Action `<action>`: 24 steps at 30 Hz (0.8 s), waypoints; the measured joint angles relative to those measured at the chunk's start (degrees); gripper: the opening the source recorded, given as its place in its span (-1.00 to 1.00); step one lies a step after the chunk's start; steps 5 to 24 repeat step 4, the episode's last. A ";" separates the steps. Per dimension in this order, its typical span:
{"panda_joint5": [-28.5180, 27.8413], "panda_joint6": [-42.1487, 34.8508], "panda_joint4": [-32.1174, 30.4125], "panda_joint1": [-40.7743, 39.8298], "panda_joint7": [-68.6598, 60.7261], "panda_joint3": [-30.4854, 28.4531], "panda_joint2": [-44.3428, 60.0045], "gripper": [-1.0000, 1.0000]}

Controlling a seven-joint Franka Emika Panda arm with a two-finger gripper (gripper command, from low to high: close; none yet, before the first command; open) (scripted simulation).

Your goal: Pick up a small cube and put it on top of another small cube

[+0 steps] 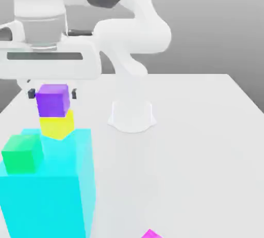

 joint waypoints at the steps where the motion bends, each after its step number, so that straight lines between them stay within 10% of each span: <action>1: -0.08 -0.70 0.44 -0.04 0.09 0.09 -0.27 1.00; 24: -0.09 -6.59 4.12 -0.26 0.31 0.94 -2.51 1.00</action>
